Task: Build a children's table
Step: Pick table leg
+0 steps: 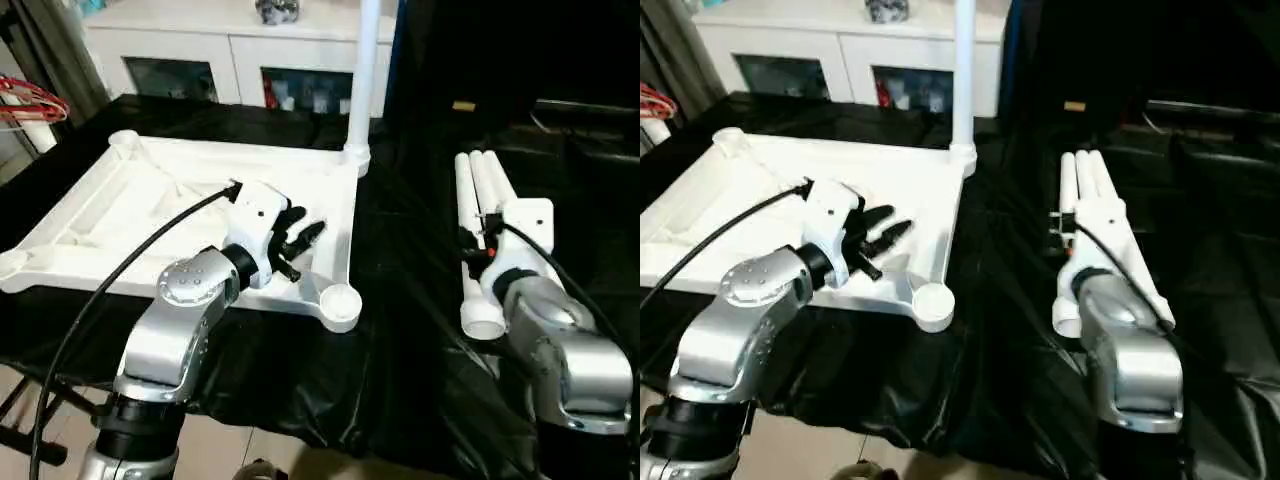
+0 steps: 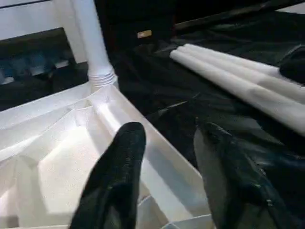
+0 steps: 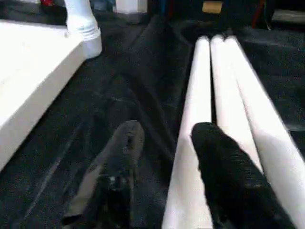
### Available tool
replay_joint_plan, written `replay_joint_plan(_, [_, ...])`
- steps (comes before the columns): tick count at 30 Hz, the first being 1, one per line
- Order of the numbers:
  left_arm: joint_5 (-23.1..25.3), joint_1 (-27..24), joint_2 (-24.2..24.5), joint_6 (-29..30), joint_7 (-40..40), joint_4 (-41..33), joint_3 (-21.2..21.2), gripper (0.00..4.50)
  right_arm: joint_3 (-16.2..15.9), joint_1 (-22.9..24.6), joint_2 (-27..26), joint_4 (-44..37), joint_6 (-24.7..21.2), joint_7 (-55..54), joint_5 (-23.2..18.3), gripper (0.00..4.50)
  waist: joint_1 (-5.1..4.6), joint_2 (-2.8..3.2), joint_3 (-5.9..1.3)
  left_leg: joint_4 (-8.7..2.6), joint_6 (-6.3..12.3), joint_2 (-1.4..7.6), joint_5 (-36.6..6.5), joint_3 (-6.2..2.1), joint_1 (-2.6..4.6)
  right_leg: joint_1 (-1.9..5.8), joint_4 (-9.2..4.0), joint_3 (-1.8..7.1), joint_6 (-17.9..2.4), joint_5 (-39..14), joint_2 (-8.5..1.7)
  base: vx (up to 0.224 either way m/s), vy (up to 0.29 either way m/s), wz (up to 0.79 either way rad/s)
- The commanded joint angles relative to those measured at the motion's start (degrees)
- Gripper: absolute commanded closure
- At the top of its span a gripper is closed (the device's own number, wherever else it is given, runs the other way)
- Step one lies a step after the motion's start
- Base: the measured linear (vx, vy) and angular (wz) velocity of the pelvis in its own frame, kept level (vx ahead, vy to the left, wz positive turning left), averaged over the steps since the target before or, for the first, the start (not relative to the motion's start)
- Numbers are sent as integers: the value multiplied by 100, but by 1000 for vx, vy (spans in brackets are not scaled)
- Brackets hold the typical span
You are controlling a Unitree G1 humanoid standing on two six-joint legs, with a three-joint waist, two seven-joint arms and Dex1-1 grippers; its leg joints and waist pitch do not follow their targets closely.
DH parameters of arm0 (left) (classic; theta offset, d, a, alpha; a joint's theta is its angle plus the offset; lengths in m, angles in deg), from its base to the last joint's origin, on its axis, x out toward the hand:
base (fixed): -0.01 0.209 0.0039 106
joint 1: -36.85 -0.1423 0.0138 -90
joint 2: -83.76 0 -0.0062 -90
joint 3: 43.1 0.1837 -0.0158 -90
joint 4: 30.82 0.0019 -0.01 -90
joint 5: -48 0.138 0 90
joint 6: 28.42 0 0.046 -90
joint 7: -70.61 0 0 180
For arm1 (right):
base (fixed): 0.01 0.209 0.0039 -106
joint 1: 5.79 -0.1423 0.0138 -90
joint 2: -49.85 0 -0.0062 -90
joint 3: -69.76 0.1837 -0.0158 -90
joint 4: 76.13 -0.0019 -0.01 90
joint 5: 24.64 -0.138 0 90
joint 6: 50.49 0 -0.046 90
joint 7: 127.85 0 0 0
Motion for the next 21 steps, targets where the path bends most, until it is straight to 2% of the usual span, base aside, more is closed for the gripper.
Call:
replay_joint_plan(1, [-50,-172,272,12,332,-204,216,213,8,-111,33,-49,-250,10,57,219,-16,-44,-349,-459,-219,256,-1157,-144,91,231,-430,297,-520,-1295,-373,0,0,0])
replay_joint_plan(2, [-52,-217,342,14,409,-246,266,201,16,-131,45,-42,-302,4,44,209,-34,-55,-347,-461,-225,259,-1120,-136,88,227,-430,298,-503,-1261,-366,0,0,0])
replay_joint_plan(3, [-59,-272,436,-17,515,-292,311,199,49,-163,27,-16,-352,-7,8,201,-34,-32,-347,-455,-252,259,-1143,-130,113,208,-430,304,-512,-1277,-365,0,0,0])
replay_joint_plan(4, [-59,-316,503,-29,591,-337,343,199,77,-190,8,-29,-443,-40,-34,201,-40,-30,-344,-457,-264,255,-1159,-126,107,209,-431,304,-513,-1291,-361,0,0,0])
replay_joint_plan(5, [-59,-316,503,-29,591,-337,343,176,77,-190,8,-29,-443,-40,-34,176,-39,-27,-342,-460,-277,256,-1179,-128,115,210,-432,304,-518,-1309,-361,0,0,0])
replay_joint_plan(6, [-83,-414,666,16,736,-437,367,176,92,-333,68,182,-594,-148,18,176,-32,-42,-340,-466,-299,260,-1178,-132,121,212,-431,305,-509,-1340,-367,0,0,0])
replay_joint_plan(9, [-96,-450,728,46,775,-478,366,159,110,-405,99,310,-628,-173,14,156,-41,-34,-342,-459,-357,248,-1175,-125,122,218,-412,307,-547,-1250,-364,0,0,0])
replay_joint_plan(10, [-78,-471,842,33,804,-470,385,155,73,-613,224,654,-705,-220,110,144,-34,-34,-343,-456,-354,249,-1166,-120,124,217,-421,310,-541,-1249,-369,0,0,0])
replay_joint_plan(11, [-72,-464,877,17,792,-452,404,146,60,-716,284,807,-751,-223,145,133,-48,-88,-342,-459,-349,241,-1159,-120,121,229,-412,304,-575,-1261,-364,0,0,0])
replay_joint_plan(12, [-37,-452,911,-41,763,-428,434,131,67,-804,316,916,-815,-241,167,128,-34,-100,-342,-448,-346,242,-1121,-111,130,226,-412,310,-569,-1294,-369,0,0,0])
replay_joint_plan(15, [34,-430,937,-120,689,-386,471,118,69,-936,376,1069,-909,-298,228,126,-25,-73,-344,-444,-347,243,-1058,-114,129,226,-405,312,-542,-1303,-370,0,0,0])
replay_joint_plan(16, [51,-443,947,-128,683,-387,475,118,74,-992,403,1140,-982,-296,231,126,-21,-136,-352,-438,-313,244,-963,-110,118,246,-386,311,-537,-1221,-377,0,0,0])
replay_joint_plan(17, [51,-443,947,-128,683,-387,475,118,74,-992,403,1140,-982,-296,231,126,-13,-111,-355,-436,-306,244,-930,-112,119,242,-380,311,-547,-1199,-379,0,0,0])
replay_joint_plan(21, [51,-557,1035,-93,747,-486,527,118,76,-1124,486,1442,-1197,-288,182,126,-16,-121,-371,-413,-278,236,-765,-104,114,252,-350,304,-601,-953,-367,0,0,0])
